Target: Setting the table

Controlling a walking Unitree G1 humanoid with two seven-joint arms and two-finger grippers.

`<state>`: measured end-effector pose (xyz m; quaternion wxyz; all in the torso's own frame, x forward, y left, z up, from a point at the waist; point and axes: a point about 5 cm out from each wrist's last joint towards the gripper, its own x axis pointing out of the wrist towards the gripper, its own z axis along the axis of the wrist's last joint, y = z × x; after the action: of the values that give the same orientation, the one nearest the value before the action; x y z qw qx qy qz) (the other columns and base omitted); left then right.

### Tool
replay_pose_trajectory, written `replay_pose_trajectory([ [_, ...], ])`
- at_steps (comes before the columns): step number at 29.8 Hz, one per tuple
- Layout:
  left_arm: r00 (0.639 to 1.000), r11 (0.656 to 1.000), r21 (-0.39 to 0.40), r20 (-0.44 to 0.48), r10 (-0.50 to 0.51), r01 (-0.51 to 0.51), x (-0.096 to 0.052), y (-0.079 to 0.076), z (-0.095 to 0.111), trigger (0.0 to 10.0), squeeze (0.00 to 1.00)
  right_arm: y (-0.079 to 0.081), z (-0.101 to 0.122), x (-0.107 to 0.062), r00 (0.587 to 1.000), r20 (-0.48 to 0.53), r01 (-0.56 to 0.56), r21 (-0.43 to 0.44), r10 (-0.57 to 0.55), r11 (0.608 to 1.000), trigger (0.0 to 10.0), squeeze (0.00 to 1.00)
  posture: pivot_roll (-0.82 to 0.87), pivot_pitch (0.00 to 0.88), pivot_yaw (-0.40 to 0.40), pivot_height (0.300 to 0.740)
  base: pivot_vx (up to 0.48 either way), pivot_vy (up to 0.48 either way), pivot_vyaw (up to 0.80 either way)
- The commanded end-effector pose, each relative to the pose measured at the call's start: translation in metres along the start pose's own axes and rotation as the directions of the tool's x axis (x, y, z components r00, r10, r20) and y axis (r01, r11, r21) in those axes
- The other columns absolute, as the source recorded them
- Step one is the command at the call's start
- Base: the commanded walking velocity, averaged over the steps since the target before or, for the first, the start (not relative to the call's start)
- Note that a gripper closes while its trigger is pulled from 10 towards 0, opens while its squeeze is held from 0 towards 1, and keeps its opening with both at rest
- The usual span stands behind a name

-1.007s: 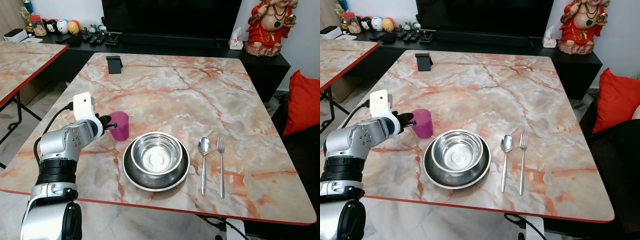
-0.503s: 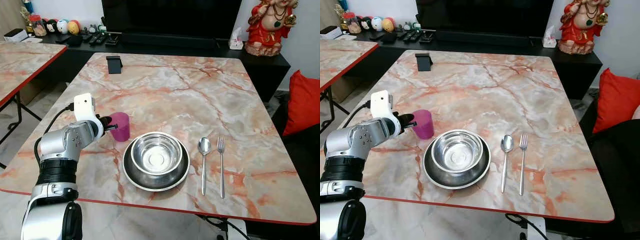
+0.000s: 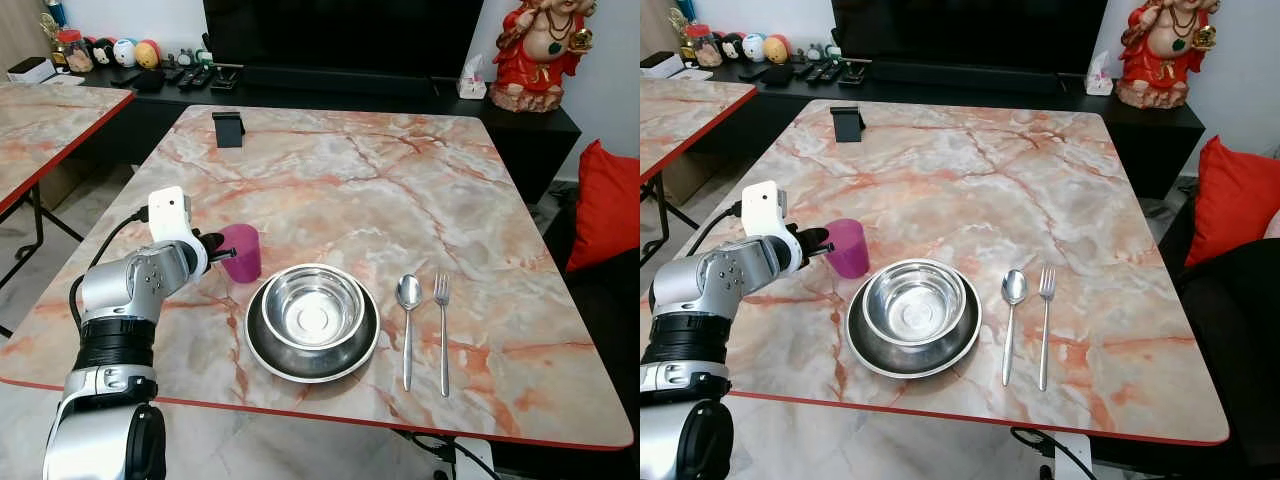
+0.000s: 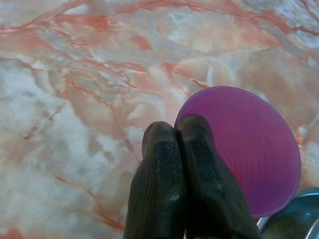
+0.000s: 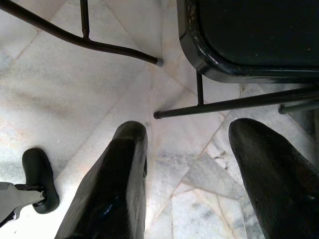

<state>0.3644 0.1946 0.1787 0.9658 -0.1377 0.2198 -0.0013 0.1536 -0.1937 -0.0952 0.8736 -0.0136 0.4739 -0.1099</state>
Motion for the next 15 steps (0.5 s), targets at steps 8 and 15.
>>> replay_pose_trajectory([
  [8, 0.999, 1.000, -0.005, 0.046, 0.007, -0.007, -0.0013, -0.0023, 0.0085, 10.0, 0.33, 0.0002, -0.0039, -0.0007, 1.000, -0.013, 0.001, 0.000, -0.001, 1.000, 10.0, 0.00, 0.04, 0.000, -0.010, 0.740, 0.000, 0.000, 0.00],
  [15, 0.997, 1.000, -0.020, 0.073, -0.008, 0.010, -0.0022, -0.0059, 0.0119, 10.0, 0.33, 0.0018, -0.0029, -0.0006, 1.000, -0.013, -0.001, -0.004, 0.001, 1.000, 10.0, 0.00, 0.04, 0.000, -0.011, 0.740, 0.000, 0.000, 0.00],
])
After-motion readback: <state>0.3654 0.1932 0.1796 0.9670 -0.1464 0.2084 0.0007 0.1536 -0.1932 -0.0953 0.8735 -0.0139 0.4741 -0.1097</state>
